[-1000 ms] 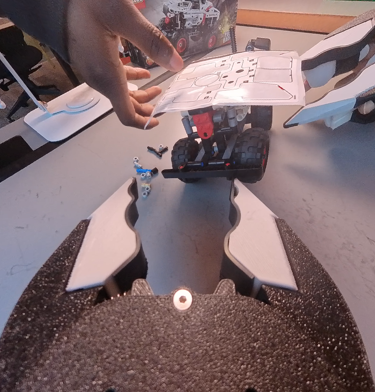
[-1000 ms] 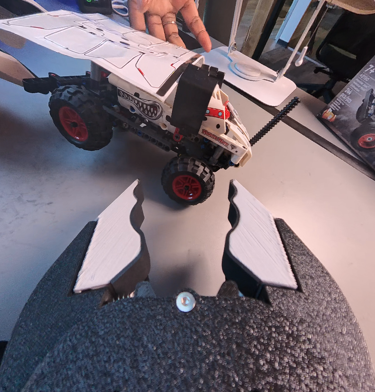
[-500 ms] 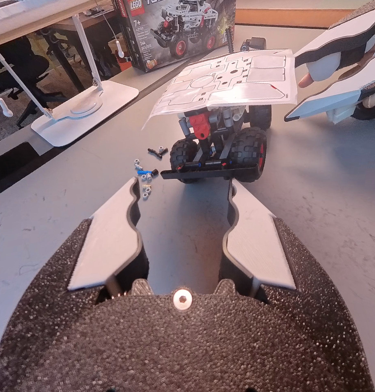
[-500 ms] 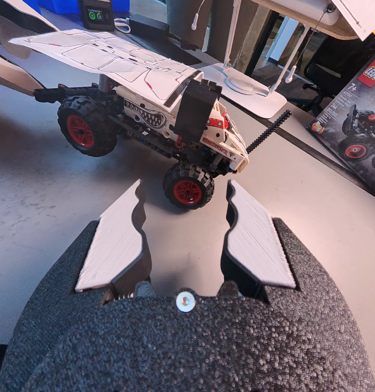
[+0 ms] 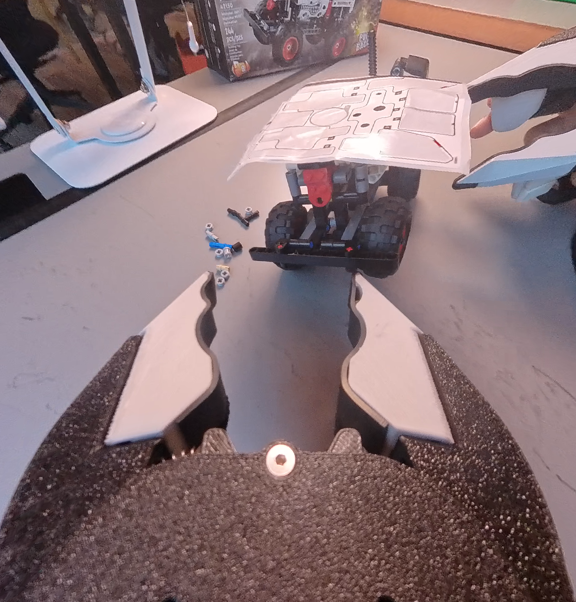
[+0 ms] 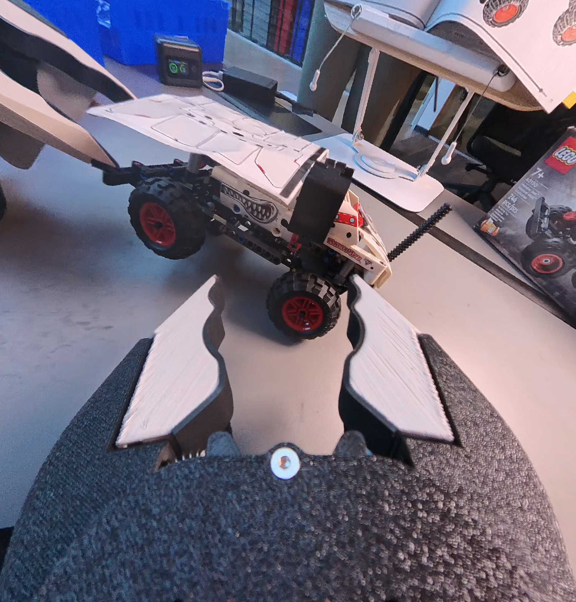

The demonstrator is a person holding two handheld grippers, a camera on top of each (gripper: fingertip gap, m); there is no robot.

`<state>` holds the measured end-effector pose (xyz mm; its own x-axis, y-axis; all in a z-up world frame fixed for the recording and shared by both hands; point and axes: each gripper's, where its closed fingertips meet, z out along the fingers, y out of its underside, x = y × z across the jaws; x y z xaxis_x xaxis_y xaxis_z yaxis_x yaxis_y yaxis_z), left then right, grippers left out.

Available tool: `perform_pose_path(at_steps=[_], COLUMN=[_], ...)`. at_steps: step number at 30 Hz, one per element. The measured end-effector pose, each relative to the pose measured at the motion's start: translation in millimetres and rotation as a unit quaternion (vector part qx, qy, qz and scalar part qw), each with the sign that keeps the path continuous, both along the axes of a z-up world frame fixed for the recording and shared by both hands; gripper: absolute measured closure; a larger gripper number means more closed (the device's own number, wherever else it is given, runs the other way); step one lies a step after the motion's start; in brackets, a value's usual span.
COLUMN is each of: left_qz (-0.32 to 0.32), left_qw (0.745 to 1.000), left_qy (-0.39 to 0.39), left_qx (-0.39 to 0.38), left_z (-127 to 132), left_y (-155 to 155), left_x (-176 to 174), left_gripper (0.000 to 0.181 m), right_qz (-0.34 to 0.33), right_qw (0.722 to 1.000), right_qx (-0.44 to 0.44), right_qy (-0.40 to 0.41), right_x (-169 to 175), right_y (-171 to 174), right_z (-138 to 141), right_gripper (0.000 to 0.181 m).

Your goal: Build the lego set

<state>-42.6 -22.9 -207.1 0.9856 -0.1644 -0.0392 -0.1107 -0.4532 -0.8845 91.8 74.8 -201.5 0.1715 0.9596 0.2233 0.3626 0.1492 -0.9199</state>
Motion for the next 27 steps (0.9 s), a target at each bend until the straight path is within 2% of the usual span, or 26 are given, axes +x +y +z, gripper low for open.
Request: perform_pose_path(at_steps=[12,16,21,27], left_qz=[0.008,0.015,0.011,0.008], left_qw=[1.000,0.999,0.999,0.999], left_qy=[0.000,0.010,0.014,0.035], left_qx=[0.029,0.046,0.030,0.023], left_z=[13.0,18.3,8.2,3.6], left_y=[-12.5,-13.8,-10.9,-10.8], left_x=[9.3,10.4,13.9,17.0], left_gripper=[0.096,0.096,0.097,0.099], right_qz=[0.032,0.035,0.047,0.070], right_qw=[0.998,0.997,0.989,0.959], right_qx=[0.034,0.053,0.142,0.270], right_qy=[0.041,0.038,0.004,-0.043], right_x=[-2.0,-2.7,-10.3,-32.5], right_y=[-29.6,-31.9,-34.0,-42.6], right_z=[33.0,35.3,38.3,47.6], right_gripper=[0.106,0.108,0.117,0.123])
